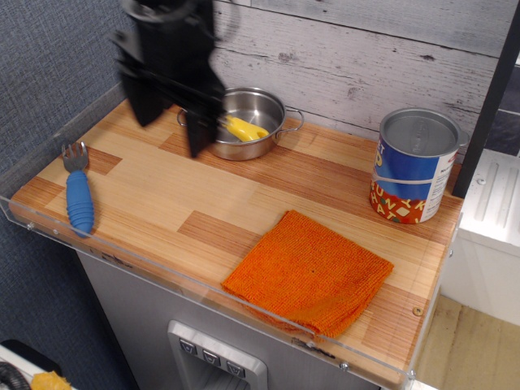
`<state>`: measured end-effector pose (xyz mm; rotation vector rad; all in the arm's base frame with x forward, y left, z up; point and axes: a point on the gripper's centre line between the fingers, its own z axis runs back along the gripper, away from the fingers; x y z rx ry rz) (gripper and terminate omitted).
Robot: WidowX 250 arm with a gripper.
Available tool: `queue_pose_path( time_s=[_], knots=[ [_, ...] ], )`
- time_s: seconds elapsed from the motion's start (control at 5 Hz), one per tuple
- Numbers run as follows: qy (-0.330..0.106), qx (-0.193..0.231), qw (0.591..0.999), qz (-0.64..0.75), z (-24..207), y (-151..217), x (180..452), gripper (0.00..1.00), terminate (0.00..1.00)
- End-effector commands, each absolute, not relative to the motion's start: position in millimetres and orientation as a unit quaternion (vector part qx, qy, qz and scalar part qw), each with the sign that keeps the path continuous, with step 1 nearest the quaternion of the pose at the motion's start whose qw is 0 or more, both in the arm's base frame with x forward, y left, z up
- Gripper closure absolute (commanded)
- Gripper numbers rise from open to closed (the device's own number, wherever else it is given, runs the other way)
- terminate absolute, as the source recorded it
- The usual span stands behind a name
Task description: Move orange cloth to right bottom of table.
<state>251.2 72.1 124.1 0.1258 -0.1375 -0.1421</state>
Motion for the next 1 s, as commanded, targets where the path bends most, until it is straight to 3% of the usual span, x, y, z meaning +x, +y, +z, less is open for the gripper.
queue_pose_path(
  time_s=[0.0, 0.4, 0.6, 0.8],
  knots=[
    [-0.066, 0.077, 0.995, -0.009, 140.3, 145.3, 240.6, 0.0, 0.0],
    [-0.05, 0.092, 0.994, 0.022, 126.5, 183.1, 215.6, 0.0, 0.0],
    [-0.05, 0.092, 0.994, 0.022, 126.5, 183.1, 215.6, 0.0, 0.0],
    [-0.05, 0.092, 0.994, 0.022, 126.5, 183.1, 215.6, 0.0, 1.0]
  ],
)
